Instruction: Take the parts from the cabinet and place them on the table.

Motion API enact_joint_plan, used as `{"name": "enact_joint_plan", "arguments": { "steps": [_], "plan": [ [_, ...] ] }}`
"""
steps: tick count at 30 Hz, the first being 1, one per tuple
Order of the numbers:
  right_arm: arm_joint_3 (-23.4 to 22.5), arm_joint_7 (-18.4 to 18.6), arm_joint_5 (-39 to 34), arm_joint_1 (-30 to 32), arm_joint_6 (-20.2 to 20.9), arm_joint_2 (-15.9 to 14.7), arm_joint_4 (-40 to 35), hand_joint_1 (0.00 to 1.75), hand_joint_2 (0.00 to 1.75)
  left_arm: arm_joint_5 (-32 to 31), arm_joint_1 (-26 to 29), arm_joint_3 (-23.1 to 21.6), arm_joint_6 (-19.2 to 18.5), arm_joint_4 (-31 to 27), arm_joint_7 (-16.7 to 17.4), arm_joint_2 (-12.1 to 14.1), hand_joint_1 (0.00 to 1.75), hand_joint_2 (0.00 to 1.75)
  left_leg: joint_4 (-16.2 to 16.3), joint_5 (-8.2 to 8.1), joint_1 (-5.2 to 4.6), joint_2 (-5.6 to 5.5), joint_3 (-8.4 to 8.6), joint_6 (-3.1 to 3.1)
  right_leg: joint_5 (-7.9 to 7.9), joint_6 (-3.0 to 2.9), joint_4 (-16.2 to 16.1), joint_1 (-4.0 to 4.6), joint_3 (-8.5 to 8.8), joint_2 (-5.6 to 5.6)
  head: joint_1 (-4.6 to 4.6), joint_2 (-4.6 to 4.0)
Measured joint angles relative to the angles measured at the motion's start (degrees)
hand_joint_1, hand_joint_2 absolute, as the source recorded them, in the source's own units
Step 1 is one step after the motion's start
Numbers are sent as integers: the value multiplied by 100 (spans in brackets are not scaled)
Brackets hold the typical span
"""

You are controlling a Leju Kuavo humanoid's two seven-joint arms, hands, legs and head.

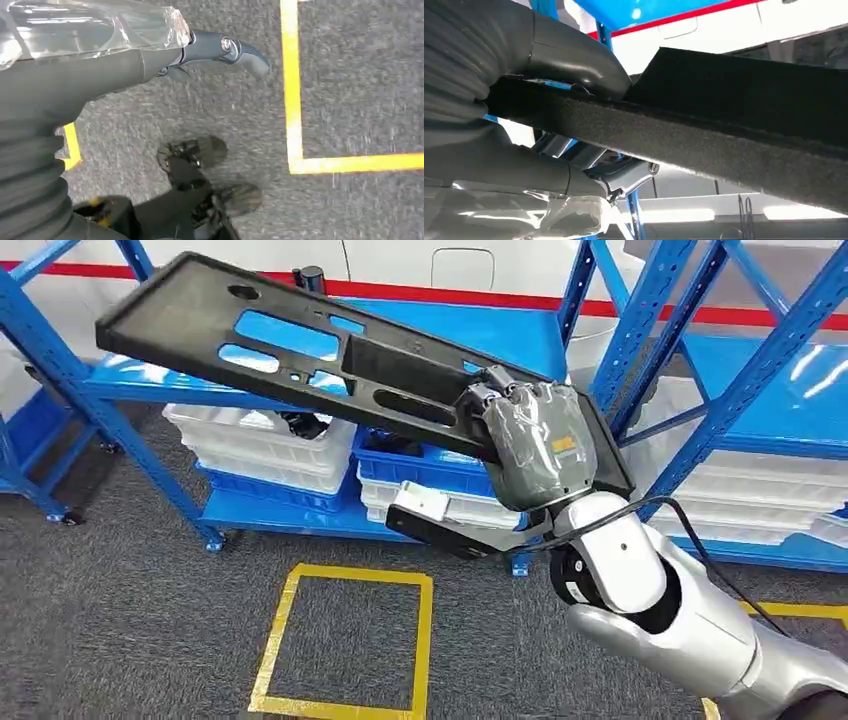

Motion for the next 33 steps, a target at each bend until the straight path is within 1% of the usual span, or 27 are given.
{"name": "enact_joint_plan", "arguments": {
  "steps": [1, 2, 3, 4, 6, 7, 8, 9, 10, 12, 13, 15, 17, 18, 19, 20, 21, 22, 23, 24, 25, 27, 28, 29, 30, 32, 33],
  "plan": [
    [-2, 0, -9, 1, 0, 2, 0, 175, 175, -4, -5, -2, -2, 0, 0, 0, 0, 175, 0, 60, -12, 5, -67, 13, -320, 10, 529, 0, -145, 0, 4, 0],
    [-4, 2, -26, 3, 0, 0, 2, 175, 175, -6, -4, -2, -2, 0, 4, 2, 0, 175, 5, 108, -31, 5, -133, 21, -511, 9, 974, 0, -251, 0, 4, 0],
    [-4, 2, -35, 16, 0, 0, 13, 175, 175, -7, 1, -2, -2, 0, 18, 2, 0, 175, 11, 165, -52, 5, -205, 29, -531, -4, 1265, 1, -277, 2, 9, 0],
    [-4, 4, -39, 28, 0, 2, 22, 175, 175, -22, 4, -4, -9, 0, 20, 2, 0, 175, 12, 217, -79, 5, -269, 34, -412, -33, 1259, 14, -183, 3, 9, 0],
    [-7, 4, -50, 23, 0, 22, 24, 175, 175, -42, -3, -6, -15, 0, 28, 2, 0, 175, 10, 319, -144, -4, -386, 53, -13, -169, 560, 56, 356, 4, 15, 0],
    [-11, 4, -52, 8, -2, 29, 22, 175, 175, -46, -6, -9, -17, 0, 31, 2, 0, 175, 9, 366, -164, -7, -421, 58, 104, -288, -29, 109, 761, 14, 15, 0],
    [-20, 4, -55, -21, -6, 42, 22, 175, 175, -56, -7, -13, -24, -2, 33, -15, 0, 175, 11, 402, -149, -3, -446, 53, -24, -414, -576, 184, 1108, 16, 7, 0],
    [-33, 7, -55, -41, -9, 75, 22, 175, 175, -61, -16, -15, -20, 0, 37, -9, 0, 175, 9, 446, -167, -5, -463, 30, -77, -387, -919, 183, 1279, 4, 0, 0],
    [-39, 7, -52, -48, -13, 85, 24, 175, 175, -66, -15, -15, -24, 0, 42, -4, 0, 175, -20, 506, -132, 0, -478, -17, -10, -343, -879, 197, 1258, 22, 11, 0],
    [-35, 7, -59, -72, -13, 109, 24, 175, 175, -72, -15, -28, -26, 0, 61, -4, 0, 175, -48, 604, -98, -4, -504, -83, 96, -381, -931, 240, 1216, 20, 24, 0],
    [-33, 7, -63, -76, -13, 142, 26, 175, 175, -72, -12, -37, -28, 0, 72, 2, 0, 175, -32, 541, -104, -12, -568, -96, 206, -375, -1047, 145, 1198, -23, 28, 0],
    [-24, 7, -68, -111, -15, 203, 26, 175, 175, -81, -13, -50, -44, 0, 72, -4, 0, 175, 538, -139, -91, -5, -778, -172, 340, -423, -1042, 136, 1033, -24, 24, 0],
    [-20, 7, -70, -112, -15, 243, 30, 175, 175, -79, -16, -52, -42, 0, 77, 20, 0, 175, 1454, -702, -40, 4, -986, -243, 461, -391, -1035, 132, 876, -24, 9, 0],
    [-15, 4, -70, -112, -15, 258, 35, 175, 175, -79, -20, -52, -42, 0, 77, 24, 0, 175, 1813, -740, -23, 7, -1031, -273, 521, -377, -1020, 125, 788, -26, 7, 0],
    [-11, 7, -70, -111, -15, 271, 39, 175, 175, -79, -20, -52, -44, 0, 77, 28, 0, 175, 1942, -600, -8, 9, -987, -302, 577, -358, -999, 116, 700, -27, 7, 0],
    [-11, 7, -70, -111, -15, 282, 46, 175, 175, -81, -21, -52, -44, 0, 79, 33, 0, 175, 1848, -352, 4, 11, -847, -332, 632, -339, -972, 104, 600, -29, 7, 0],
    [-11, 7, -70, -112, -17, 291, 52, 175, 175, -81, -24, -52, -44, 0, 81, 42, 0, 175, 1483, -73, 19, 13, -566, -365, 690, -306, -931, 87, 483, -28, 7, 0],
    [-11, 7, -70, -112, -22, 295, 55, 175, 175, -88, -31, -57, -44, 0, 87, 42, 0, 175, 1008, 26, 38, 14, -235, -396, 733, -276, -887, 73, 392, -27, 7, 0],
    [-11, 7, -70, -125, -24, 300, 55, 175, 175, -96, -46, -59, -44, 0, 94, 39, 0, 175, 459, -144, 61, 11, 102, -421, 769, -233, -826, 84, 310, -22, 7, 0],
    [-20, 7, -68, -145, -28, 300, 55, 175, 175, -105, -63, -59, -44, 0, 103, 42, 0, 175, -58, -357, -12, -19, 406, -358, 799, -209, -762, 99, 232, -24, 0, 0],
    [-20, 7, -68, -146, -37, 308, 61, 175, 175, -105, -74, -59, -44, 0, 114, 42, 0, 175, 11, -344, -9, -25, 345, -233, 860, -193, -773, 100, 229, -23, 4, 0],
    [-15, 7, -76, -165, -68, 315, 74, 175, 175, -105, -68, -61, -44, 0, 125, 42, 0, 175, 66, -300, -29, -40, 271, -198, 950, -141, -758, 92, 192, -17, 26, 0],
    [-13, 7, -85, -159, -68, 315, 81, 175, 175, -105, -57, -61, -44, 0, 127, 42, 0, 175, 34, -237, 11, -21, 168, -108, 952, -110, -738, 87, 150, -14, 20, 0],
    [-15, 9, -90, -161, -74, 315, 89, 175, 175, -107, -67, -61, -44, 0, 131, 44, 0, 175, 54, -162, 1, -4, 159, -51, 686, -74, -602, 64, 67, -5, 20, 0],
    [-15, 11, -100, -169, -76, 313, 98, 175, 175, -105, -77, -61, -44, 0, 131, 46, 0, 175, 54, -96, -1, 4, 81, 1, 308, -51, -280, 51, -33, -5, 42, 0],
    [-15, 13, -114, -163, -76, 313, 107, 175, 175, -105, -84, -61, -44, 0, 129, 46, 0, 175, 59, 41, -15, 11, -78, 19, -364, -13, 725, 38, -278, -5, 48, 0],
    [-15, 15, -127, -157, -76, 315, 118, 175, 175, -105, -82, -61, -48, 0, 129, 46, 0, 175, 68, 104, -22, 13, -160, 15, -477, -8, 1164, 33, -358, -4, 48, -2]
  ]
}}
